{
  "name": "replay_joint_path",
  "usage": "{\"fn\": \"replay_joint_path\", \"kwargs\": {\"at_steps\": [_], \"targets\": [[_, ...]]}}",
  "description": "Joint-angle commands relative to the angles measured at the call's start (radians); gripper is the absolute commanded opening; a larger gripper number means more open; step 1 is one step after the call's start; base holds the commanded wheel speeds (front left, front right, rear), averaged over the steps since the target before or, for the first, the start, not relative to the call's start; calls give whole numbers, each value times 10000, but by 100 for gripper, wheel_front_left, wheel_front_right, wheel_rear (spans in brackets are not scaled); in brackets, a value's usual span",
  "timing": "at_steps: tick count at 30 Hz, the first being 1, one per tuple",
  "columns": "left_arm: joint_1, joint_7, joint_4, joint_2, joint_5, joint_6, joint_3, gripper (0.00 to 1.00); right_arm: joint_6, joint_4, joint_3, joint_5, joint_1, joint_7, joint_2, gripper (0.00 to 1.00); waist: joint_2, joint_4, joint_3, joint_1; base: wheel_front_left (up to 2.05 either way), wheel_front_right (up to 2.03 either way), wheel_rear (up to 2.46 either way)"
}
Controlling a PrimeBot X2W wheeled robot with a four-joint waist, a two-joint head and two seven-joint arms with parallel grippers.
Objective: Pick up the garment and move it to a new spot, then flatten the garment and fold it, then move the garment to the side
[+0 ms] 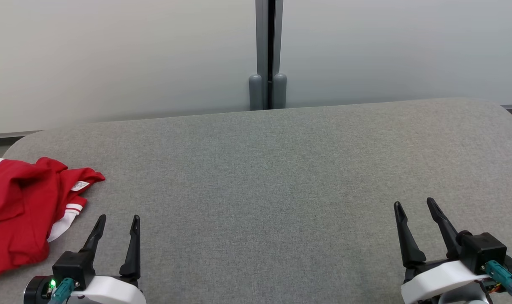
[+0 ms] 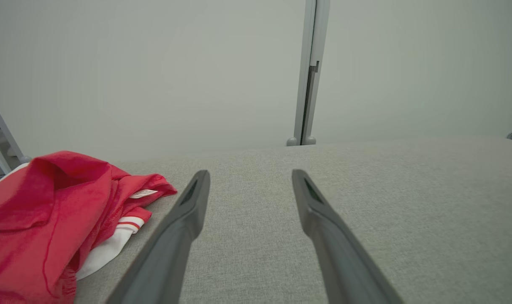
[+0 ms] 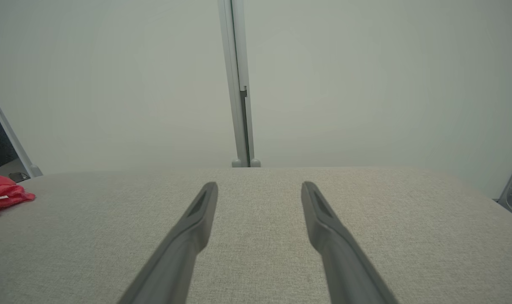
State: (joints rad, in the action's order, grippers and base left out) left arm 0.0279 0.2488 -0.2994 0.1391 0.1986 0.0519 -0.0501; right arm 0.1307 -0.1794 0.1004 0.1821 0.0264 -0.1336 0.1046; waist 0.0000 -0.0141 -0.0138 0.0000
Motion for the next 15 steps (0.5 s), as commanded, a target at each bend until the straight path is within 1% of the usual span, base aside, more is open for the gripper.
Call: {"fn": "replay_joint_path", "kwargs": {"at_steps": [1,6,15], "targets": [[1,97,-18,9,-185,-7,18,100,0,5,-16,-193,-41,-103,3,100,0,1,-7,0,0,0,0],[17,183,-162,-12,-366,-14,12,100,0,-31,-18,-313,-53,-135,-33,100,0,-2,-25,0,0,0,0],[50,174,-339,-63,-67,-58,41,100,0,-100,-80,-158,-35,-59,-67,100,0,-16,-67,0,0,0,0]]}}
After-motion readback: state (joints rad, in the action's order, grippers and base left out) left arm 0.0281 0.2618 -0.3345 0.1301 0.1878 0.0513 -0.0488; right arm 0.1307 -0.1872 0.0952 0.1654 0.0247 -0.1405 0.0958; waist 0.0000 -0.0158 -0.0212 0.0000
